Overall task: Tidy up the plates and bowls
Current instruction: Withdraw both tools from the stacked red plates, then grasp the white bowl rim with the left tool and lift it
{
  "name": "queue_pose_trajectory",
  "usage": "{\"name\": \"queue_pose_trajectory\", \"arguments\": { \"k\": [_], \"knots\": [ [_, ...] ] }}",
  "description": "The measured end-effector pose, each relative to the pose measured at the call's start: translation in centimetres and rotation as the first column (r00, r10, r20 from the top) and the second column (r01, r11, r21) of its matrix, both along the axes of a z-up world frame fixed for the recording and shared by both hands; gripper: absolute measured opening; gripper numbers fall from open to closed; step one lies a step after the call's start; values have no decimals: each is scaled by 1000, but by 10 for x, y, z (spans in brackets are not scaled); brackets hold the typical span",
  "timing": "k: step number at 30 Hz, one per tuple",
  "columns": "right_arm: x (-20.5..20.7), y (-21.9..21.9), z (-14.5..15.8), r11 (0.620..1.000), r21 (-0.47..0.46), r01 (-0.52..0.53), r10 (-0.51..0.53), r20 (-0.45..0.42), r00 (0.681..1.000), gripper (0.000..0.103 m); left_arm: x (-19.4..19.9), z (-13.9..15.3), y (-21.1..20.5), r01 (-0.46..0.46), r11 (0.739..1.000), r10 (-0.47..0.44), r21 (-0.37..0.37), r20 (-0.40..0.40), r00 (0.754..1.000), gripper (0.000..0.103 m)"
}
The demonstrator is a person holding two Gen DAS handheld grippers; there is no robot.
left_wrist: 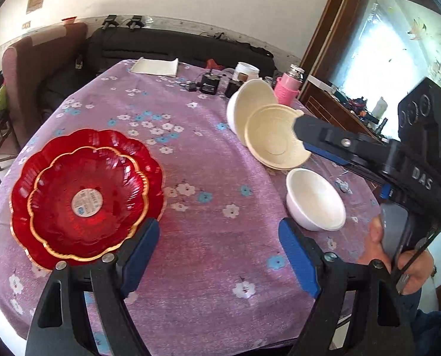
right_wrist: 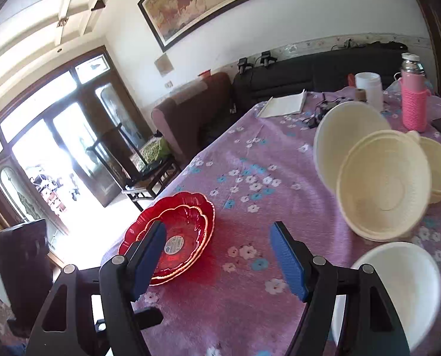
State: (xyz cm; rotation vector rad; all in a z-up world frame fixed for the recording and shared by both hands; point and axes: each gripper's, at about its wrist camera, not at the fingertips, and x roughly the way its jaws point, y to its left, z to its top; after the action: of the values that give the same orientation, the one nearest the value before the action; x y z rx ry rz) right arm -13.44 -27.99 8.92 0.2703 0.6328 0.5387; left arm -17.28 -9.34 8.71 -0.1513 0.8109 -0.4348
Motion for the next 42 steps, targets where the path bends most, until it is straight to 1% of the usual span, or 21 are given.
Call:
{"name": "queue_pose_trajectory", "arguments": {
  "k": [3,6,7,8,9,10,11,12,15,16,17,22,26,30,31,32,33,34,37,42],
  "knots": [
    [-23,-50,11,998,22,66,-66,46,997,77,10,2,-30,75,997,-75,-3,-15,997,82],
    [-34,-93,12,989,18,149,-150,32,988,76,25,0,-60,127,992,-128,-14,-41,991,82],
    [-38,-106,10,985,20,174,-174,25,984,71,31,-1,-69,140,990,-141,-23,-47,989,82],
    [-39,-120,8,981,18,195,-195,15,981,63,38,-4,-77,151,988,-153,-29,-56,987,82],
    [-40,-134,3,975,12,223,-223,-1,975,59,43,-7,-86,158,987,-160,-36,-64,985,82],
    [-41,-144,-1,971,9,240,-239,-18,971,50,49,-10,-93,163,986,-166,-46,-74,983,82],
    [-41,-155,-7,969,10,247,-246,-42,968,46,53,-13,-100,173,984,-177,-51,-84,981,81],
    [-40,-164,-13,968,9,252,-251,-69,966,46,58,-15,-105,181,982,-185,-54,-91,979,79],
    [-38,-186,-32,955,-13,295,-295,-125,947,45,73,-22,-117,192,980,-198,-57,-126,972,64],
    [-38,-191,-38,954,-6,299,-297,-148,943,45,78,-24,-122,200,978,-207,-60,-142,968,53],
    [-36,-196,-43,955,1,298,-294,-166,941,44,83,-26,-126,203,977,-210,-59,-154,966,49],
    [-32,-203,-57,962,8,273,-265,-220,939,38,93,-37,-139,219,973,-228,-68,-181,957,48],
    [-32,-203,-65,968,6,252,-242,-257,936,36,99,-47,-140,220,974,-227,-57,-210,951,48],
    [-30,-200,-79,973,40,228,-206,-304,930,36,101,-56,-145,239,968,-251,-79,-236,939,48],
    [-29,-199,-81,973,40,226,-202,-314,928,34,101,-57,-147,248,965,-260,-81,-236,936,47],
    [-28,-197,-83,974,37,225,-202,-323,925,27,100,-59,-149,255,963,-269,-85,-240,933,36],
    [-27,-195,-85,974,42,220,-195,-329,924,21,100,-61,-151,266,960,-281,-92,-247,927,29],
    [-26,-193,-86,976,44,214,-188,-337,923,14,99,-63,-153,278,956,-294,-97,-254,921,18],
    [-28,-188,-82,973,20,228,-209,-329,921,13,96,-62,-155,283,957,-291,-67,-236,927,17],
    [-27,-182,-77,973,18,230,-212,-329,920,13,91,-56,-145,282,958,-288,-58,-213,934,17]
  ]
}}
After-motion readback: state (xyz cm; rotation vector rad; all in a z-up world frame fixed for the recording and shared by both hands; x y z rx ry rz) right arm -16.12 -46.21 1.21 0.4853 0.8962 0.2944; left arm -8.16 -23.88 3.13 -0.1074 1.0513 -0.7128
